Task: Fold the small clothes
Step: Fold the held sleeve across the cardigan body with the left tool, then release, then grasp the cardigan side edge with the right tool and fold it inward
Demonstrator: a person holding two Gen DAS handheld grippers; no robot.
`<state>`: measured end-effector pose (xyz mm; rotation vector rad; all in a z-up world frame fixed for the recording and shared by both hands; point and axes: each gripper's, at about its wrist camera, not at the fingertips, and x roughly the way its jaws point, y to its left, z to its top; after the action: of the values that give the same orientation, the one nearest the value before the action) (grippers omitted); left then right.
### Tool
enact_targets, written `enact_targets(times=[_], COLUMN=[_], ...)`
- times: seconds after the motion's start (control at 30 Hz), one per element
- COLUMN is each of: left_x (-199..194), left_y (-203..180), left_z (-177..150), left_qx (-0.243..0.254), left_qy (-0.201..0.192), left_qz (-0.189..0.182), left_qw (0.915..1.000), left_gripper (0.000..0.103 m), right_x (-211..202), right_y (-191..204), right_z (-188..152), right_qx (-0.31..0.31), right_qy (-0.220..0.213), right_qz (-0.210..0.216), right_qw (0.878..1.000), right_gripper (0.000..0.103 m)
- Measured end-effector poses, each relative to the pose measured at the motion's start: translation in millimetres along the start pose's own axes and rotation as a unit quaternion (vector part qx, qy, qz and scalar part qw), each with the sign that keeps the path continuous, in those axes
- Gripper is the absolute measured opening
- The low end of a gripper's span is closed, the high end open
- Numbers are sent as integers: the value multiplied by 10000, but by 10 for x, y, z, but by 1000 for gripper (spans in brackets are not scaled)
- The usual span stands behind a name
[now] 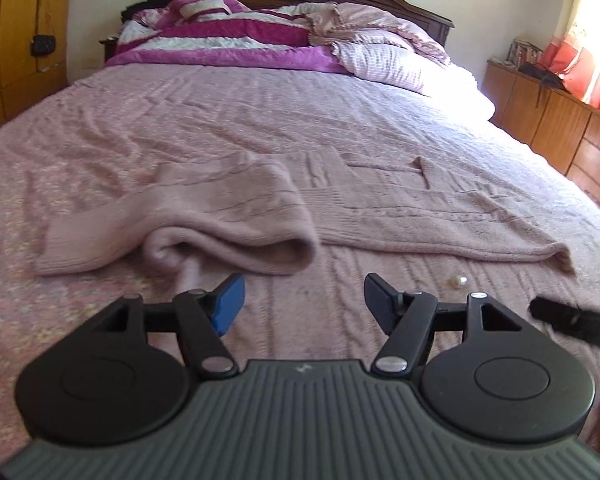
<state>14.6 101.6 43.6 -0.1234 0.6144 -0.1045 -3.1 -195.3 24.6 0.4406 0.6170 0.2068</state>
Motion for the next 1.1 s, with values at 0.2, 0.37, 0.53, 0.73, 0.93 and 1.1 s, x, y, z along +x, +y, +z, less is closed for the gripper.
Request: enact_targets(times=[0.2, 0.37, 0.53, 0.73, 0.93, 1.1], left_x=[-31, -10, -17, 34, 123, 192], left_y=[154, 304, 423, 467, 586, 636], left_z=[-73, -118, -110, -40, 27, 9], left_qx=[-62, -343, -601, -576, -780, -829], left_qy=[-32, -10, -37, -103, -90, -34], left_qz=[121, 161, 59, 256, 418, 623], left_qw=[9999, 9993, 9982, 9980, 9960, 9946], left_gripper=[67, 67, 67, 67, 67, 67], right_x=[142, 360, 718, 1241, 1622, 1839], right_y=[242, 562, 903, 1234, 1422, 1543], right_z=[203, 374, 493, 616, 591, 559], right_qx=[-51, -311, -429, -486, -639, -804], right_qy=[215, 398, 645, 1068, 1445, 1676], right_qz=[359, 775, 1261, 1346, 1207, 1157], right_qw=[9991, 9957, 9890, 9839, 9800, 9757], right_gripper=[103, 103, 102, 88, 76, 66])
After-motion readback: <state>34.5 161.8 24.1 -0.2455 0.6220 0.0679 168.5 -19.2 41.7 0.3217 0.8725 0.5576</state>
